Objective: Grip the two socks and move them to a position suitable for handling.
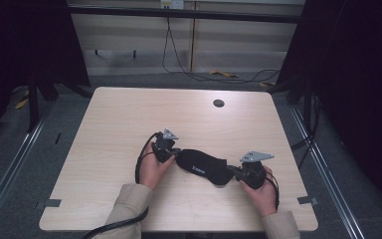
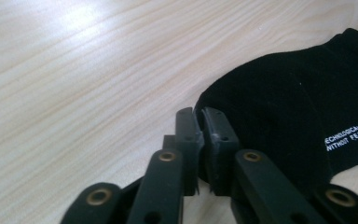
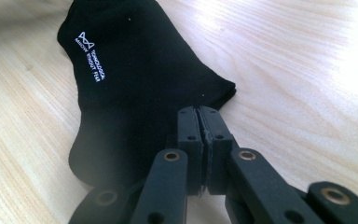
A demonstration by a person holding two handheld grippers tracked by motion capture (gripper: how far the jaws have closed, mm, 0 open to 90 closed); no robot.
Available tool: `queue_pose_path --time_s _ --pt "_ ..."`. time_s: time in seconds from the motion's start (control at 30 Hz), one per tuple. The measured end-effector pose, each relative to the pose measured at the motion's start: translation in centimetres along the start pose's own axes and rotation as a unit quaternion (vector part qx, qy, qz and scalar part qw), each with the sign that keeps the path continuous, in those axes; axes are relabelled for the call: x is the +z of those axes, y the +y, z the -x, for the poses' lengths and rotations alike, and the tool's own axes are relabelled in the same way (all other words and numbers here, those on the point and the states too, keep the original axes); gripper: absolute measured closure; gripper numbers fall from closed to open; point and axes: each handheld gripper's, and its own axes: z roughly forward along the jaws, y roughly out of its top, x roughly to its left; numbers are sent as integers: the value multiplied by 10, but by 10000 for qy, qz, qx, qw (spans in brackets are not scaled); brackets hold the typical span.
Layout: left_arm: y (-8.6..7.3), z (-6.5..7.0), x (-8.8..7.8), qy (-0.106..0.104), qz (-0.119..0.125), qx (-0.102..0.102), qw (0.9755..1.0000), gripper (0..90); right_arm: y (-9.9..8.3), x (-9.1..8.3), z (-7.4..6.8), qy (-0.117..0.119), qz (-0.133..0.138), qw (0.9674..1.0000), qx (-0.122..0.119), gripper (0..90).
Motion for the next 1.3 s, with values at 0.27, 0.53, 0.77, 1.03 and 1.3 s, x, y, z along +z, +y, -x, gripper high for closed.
queue_pose_path --time_s 0.27,0.53,0.77,1.03,1.3 --pt "-5 -2 7 -118 -67 0 9999 614 0 0 0 -6 -4 10000 -17 877" --pt "-6 -2 8 -476 -77 -215 9986 842 0 0 0 -7 11 10000 10 875" --pt "0 1 1 -529 -225 -193 9982 867 2 -2 0 -44 80 10000 39 856" --pt "13 6 -19 -788 -87 0 9969 866 23 0 -19 256 312 9986 -330 900" --pt "24 12 -29 -848 -126 173 9962 866 32 21 -39 438 107 9965 -699 900"
